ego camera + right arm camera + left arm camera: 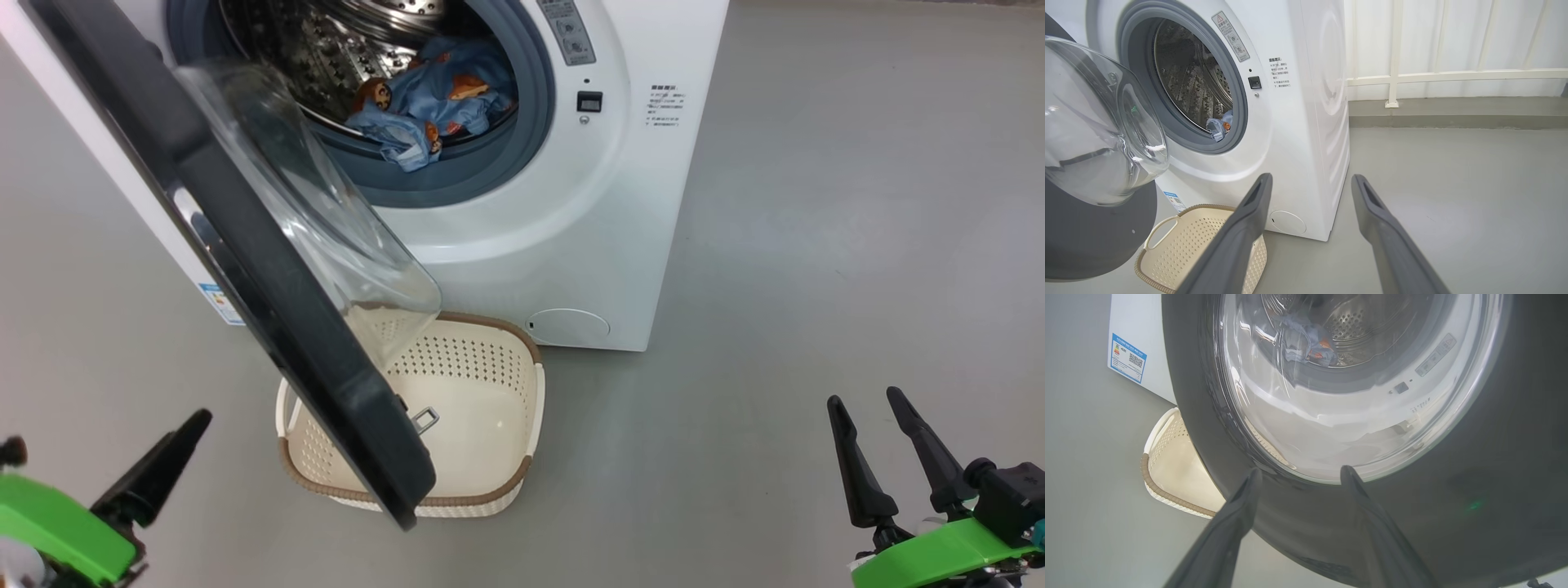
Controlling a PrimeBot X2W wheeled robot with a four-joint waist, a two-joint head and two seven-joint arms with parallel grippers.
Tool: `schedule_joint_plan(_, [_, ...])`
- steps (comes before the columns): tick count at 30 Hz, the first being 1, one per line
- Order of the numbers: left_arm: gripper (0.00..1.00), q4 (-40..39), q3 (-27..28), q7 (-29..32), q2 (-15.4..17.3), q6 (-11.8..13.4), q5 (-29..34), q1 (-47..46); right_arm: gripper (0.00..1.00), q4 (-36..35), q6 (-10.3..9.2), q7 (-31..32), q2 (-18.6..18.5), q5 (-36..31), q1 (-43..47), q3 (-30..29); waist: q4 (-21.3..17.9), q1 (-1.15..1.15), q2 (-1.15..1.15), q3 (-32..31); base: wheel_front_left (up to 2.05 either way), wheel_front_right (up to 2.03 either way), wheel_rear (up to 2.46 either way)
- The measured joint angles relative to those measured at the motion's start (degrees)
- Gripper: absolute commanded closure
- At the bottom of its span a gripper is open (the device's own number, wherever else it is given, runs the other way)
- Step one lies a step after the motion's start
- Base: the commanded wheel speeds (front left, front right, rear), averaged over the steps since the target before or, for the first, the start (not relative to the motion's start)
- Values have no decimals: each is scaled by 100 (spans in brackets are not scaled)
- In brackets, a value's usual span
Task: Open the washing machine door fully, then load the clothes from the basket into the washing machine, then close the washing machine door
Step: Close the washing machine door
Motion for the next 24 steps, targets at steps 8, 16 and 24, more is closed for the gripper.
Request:
schedule_joint_plan(8, [0,201,-670,-1640,158,0,332,173,0,-1,0,0,1,0,1,-5,-85,0,0,-33,0,0,0])
schedule_joint_plan(16, [0,667,-1288,-3061,355,0,667,165,0,-13,0,0,3,0,1,-13,-182,0,0,-21,0,0,0])
schedule_joint_plan(24, [0,1004,-756,-3216,54,0,1913,88,0,-35,0,0,5,0,0,-64,-285,0,0,57,0,0,0])
